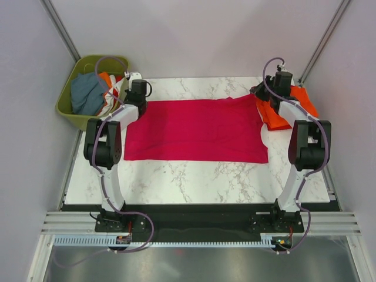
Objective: Fold and stack the t-shirts
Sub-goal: Fold the tshirt
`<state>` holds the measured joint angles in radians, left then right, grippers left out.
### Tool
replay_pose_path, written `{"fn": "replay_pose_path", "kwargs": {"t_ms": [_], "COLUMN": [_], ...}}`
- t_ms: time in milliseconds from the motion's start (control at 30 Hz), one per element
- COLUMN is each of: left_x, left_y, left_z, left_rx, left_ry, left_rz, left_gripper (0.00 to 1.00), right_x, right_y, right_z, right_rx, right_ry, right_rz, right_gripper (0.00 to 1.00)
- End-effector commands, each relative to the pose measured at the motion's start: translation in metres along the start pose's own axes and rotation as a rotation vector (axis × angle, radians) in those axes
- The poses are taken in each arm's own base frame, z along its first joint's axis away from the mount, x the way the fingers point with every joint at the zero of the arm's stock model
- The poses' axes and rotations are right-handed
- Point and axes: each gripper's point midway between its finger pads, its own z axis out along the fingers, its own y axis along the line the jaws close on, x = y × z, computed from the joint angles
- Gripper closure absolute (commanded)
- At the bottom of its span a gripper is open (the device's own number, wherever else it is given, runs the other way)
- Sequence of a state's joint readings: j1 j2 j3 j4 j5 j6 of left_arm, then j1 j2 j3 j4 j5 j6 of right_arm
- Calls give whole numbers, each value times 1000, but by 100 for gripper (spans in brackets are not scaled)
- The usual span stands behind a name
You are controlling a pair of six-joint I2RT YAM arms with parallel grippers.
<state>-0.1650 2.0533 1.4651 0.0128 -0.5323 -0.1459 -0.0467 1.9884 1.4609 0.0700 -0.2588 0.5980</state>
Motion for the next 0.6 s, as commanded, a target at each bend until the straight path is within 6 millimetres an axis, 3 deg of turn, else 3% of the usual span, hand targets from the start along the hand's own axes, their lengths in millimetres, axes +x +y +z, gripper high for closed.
{"fn": "replay_pose_path", "kwargs": {"t_ms": [0, 233, 567], "left_x": [-44, -31, -30], "left_y": [13, 24, 31], "left_z": [-21, -31, -44], "left_rx": [-25, -43, -31], "left_ry": [-117, -102, -110], "left_rz": [-120, -122, -111], "left_gripper": [98, 98, 98], "right_x": [-18, -9, 4], "right_y": [11, 3, -3], "right_z": [-24, -43, -68], "right_rx": [-5, 42, 78], "right_ry": [-41, -25, 4], "right_rz": [-33, -58, -60], "right_gripper": [100, 100, 100]}}
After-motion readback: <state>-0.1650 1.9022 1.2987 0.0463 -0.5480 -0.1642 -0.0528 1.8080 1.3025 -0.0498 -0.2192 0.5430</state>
